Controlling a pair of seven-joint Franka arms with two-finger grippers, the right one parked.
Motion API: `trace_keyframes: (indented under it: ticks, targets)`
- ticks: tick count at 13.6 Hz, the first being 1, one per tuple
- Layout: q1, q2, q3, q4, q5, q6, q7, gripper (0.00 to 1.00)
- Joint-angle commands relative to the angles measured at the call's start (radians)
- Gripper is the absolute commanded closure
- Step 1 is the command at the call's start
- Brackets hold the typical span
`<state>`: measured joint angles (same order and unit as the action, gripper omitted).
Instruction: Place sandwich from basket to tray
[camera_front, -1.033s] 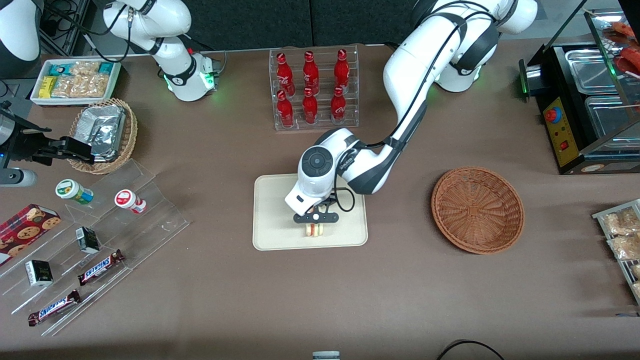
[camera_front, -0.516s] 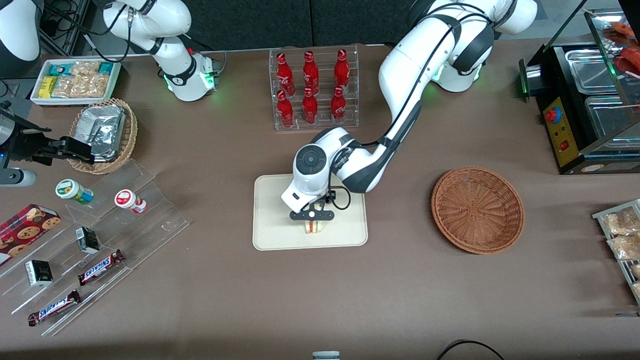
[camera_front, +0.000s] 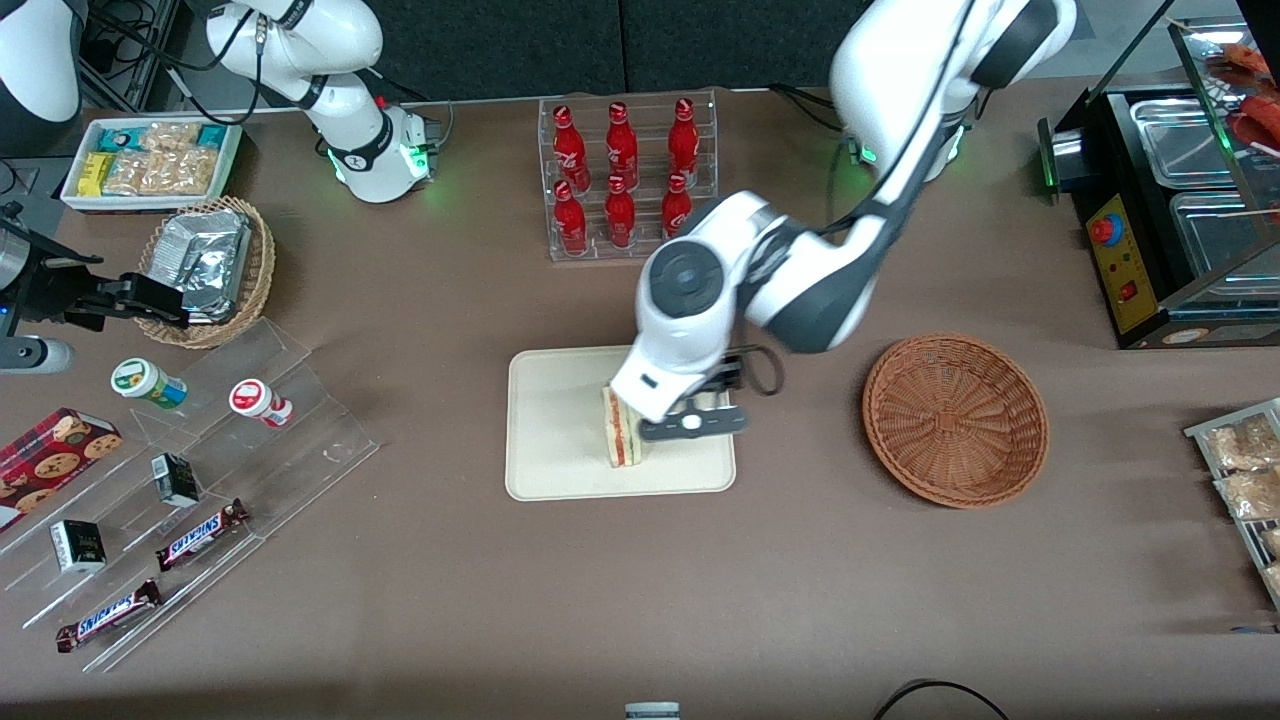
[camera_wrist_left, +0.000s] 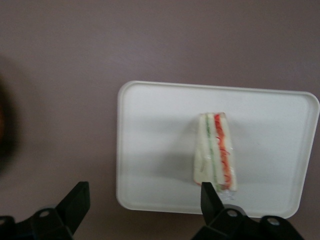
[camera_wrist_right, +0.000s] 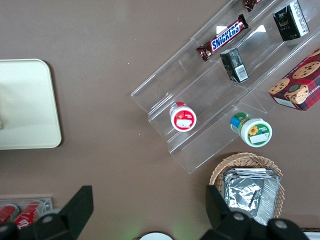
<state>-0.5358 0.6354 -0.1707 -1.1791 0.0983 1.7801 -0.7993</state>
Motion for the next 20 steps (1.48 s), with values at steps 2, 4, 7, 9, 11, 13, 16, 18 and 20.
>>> trace_keyframes:
  ticks: [2,4,7,9,11,13,16,18,20]
  targets:
    - [0.196,-0.26,-0.01,-0.302,-0.07,0.012,0.277,0.03]
    - [0.304,-0.368,-0.01,-0.414,-0.083,0.018,0.397,0.02]
    - [0.434,-0.459,-0.009,-0.476,-0.124,0.006,0.565,0.01]
    - [0.512,-0.532,-0.007,-0.528,-0.135,-0.019,0.678,0.01]
    - [0.583,-0.601,-0.006,-0.545,-0.135,-0.065,0.712,0.01]
    - [0.603,-0.647,0.0,-0.54,-0.123,-0.093,0.713,0.01]
    - [0.602,-0.681,0.033,-0.53,-0.12,-0.117,0.715,0.01]
    - [0.602,-0.684,0.034,-0.516,-0.118,-0.137,0.715,0.01]
    - [0.602,-0.684,0.034,-0.504,-0.115,-0.146,0.716,0.01]
